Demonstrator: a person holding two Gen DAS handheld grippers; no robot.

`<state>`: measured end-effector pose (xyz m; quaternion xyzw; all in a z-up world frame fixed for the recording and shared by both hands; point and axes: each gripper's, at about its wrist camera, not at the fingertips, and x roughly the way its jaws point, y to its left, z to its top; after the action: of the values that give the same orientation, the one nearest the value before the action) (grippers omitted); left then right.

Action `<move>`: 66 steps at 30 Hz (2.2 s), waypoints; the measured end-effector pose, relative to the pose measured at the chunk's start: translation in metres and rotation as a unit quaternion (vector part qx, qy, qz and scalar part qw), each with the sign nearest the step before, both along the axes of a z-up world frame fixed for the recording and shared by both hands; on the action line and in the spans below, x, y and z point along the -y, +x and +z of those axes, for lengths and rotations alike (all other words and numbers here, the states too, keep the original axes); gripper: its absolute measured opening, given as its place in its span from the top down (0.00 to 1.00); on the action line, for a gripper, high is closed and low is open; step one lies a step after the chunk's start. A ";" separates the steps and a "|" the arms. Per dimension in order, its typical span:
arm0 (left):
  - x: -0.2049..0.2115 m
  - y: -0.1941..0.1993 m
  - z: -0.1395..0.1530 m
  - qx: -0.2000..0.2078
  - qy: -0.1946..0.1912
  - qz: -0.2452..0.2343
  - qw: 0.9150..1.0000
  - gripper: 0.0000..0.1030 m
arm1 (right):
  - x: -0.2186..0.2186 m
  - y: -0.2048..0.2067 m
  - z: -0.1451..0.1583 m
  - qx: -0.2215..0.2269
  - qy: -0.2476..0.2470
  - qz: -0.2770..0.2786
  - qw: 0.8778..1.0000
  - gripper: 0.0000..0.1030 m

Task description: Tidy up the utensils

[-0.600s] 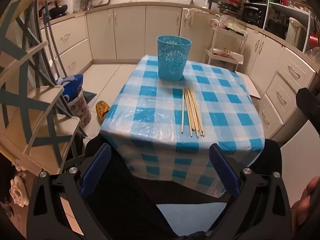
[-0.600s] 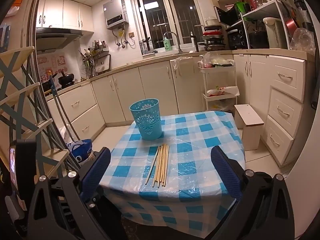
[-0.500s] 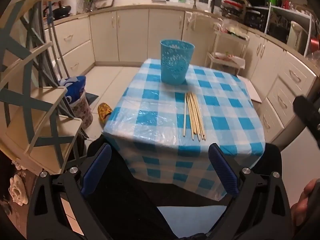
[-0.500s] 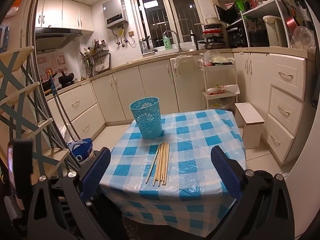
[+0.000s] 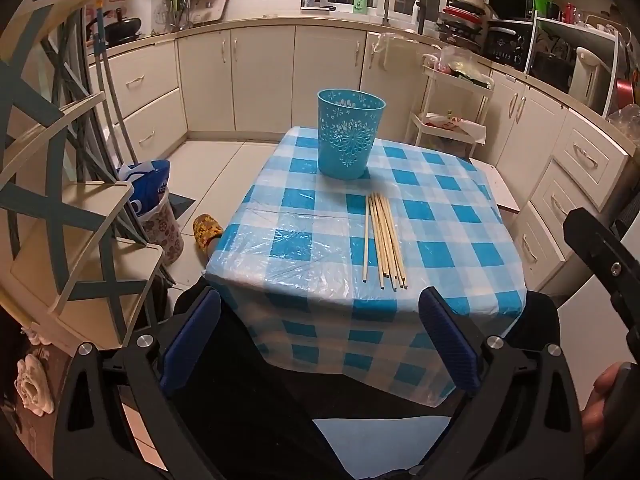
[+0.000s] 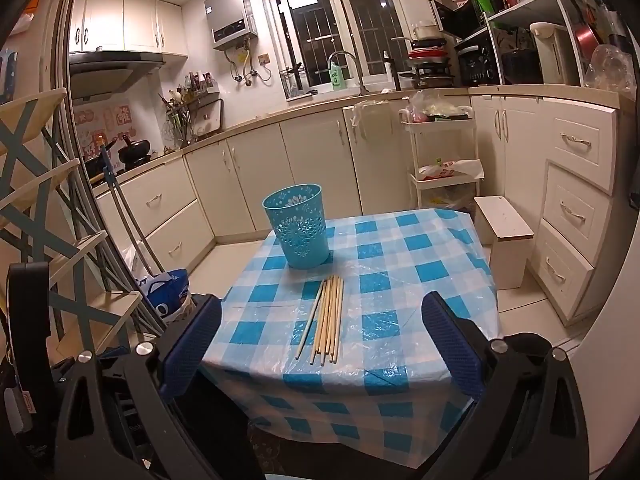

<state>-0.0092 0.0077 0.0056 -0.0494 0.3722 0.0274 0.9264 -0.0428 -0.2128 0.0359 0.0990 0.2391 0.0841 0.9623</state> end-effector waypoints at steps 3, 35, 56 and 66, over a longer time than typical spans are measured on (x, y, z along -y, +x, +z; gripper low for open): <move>0.000 0.000 0.000 0.000 0.000 0.000 1.000 0.08 | -0.001 0.000 -0.001 0.001 0.000 0.000 1.000 0.07; -0.004 -0.011 0.014 0.040 0.016 0.013 0.999 0.08 | -0.002 0.001 0.006 0.004 -0.001 0.000 1.000 0.07; -0.004 -0.011 0.014 0.040 0.016 0.014 0.999 0.08 | -0.002 -0.001 0.003 0.005 -0.001 0.000 1.000 0.06; 0.005 -0.013 0.007 0.029 0.015 0.012 0.999 0.08 | -0.005 -0.001 0.003 -0.003 -0.001 0.003 1.000 0.06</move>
<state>-0.0222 0.0030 0.0122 -0.0403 0.3445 0.0425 0.9370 -0.0441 -0.2082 0.0393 0.0976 0.2428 0.0868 0.9613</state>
